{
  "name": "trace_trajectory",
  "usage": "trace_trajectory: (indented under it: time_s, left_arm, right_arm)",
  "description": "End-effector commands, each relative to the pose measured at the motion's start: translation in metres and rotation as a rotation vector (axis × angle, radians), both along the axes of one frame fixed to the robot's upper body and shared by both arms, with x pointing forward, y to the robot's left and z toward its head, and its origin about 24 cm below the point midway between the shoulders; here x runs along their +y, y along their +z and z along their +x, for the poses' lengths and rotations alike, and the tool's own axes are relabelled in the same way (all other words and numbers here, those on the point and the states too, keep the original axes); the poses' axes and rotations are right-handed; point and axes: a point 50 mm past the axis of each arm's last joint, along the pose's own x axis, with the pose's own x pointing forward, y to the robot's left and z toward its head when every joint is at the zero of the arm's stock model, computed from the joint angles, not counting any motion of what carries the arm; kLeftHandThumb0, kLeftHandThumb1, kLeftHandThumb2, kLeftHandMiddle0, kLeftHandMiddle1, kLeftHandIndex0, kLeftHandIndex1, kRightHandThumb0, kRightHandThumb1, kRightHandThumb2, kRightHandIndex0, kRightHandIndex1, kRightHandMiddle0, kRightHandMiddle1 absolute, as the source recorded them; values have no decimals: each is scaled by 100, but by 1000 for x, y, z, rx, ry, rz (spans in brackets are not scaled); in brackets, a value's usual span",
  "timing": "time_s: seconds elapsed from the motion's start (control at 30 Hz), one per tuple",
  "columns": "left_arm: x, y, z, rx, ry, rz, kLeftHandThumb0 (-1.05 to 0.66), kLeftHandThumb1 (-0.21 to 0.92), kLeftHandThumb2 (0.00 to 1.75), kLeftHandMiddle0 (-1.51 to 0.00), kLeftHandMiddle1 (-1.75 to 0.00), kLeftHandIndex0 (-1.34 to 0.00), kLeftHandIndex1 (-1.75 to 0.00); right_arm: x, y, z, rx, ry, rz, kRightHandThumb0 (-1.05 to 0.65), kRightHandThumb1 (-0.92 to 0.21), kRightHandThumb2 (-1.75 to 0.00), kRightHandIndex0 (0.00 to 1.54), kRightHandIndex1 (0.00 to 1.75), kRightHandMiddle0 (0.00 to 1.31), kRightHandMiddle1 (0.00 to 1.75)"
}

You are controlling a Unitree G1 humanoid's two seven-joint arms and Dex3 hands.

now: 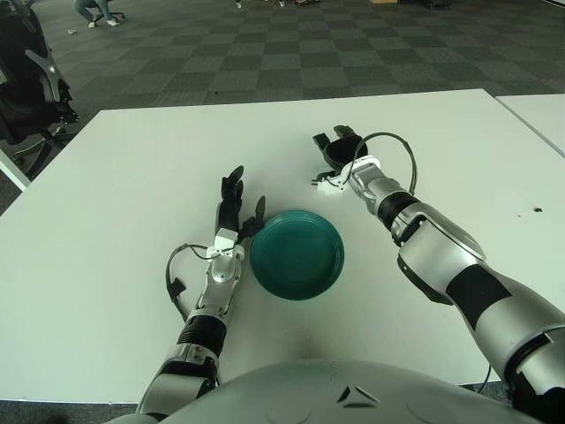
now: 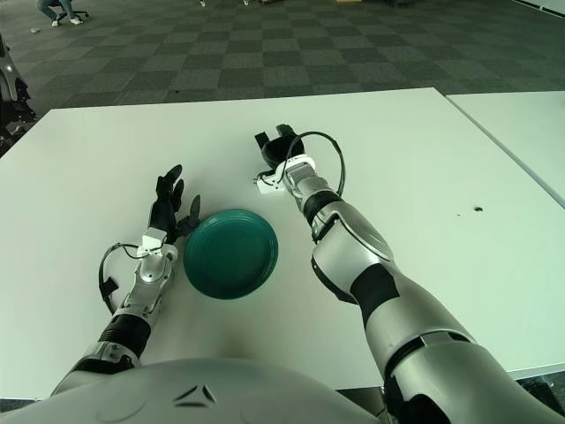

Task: Put the charger into the plate.

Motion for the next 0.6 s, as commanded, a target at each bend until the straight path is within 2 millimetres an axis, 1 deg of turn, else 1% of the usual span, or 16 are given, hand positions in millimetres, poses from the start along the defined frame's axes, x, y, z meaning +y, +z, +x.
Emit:
trace_trajectory:
  time_s: [0.0, 0.13, 0.37, 0.57]
  left_arm:
    - [-12, -56, -54, 259, -2, -28, -83, 92, 79, -29, -1, 0, -63]
    - [-13, -55, -54, 250, -4, -33, -83, 92, 80, -30, -1, 0, -63]
    - [-14, -55, -55, 236, -1, -41, -81, 92, 75, -29, -1, 0, -58]
    - [-12, -56, -58, 249, 9, -36, -78, 92, 71, -32, -2, 0, -56]
  right_arm:
    - [3, -3, -2, 25, 3, -6, -105, -92, -96, 19, 1, 0, 31]
    - [2, -8, -4, 46, 0, -17, -105, -92, -95, 20, 1, 0, 32]
    - [-5, -28, -16, 101, -13, -41, -105, -92, -95, 21, 1, 0, 32]
    - [-7, -39, -22, 148, -37, -62, -105, -92, -96, 22, 1, 0, 31]
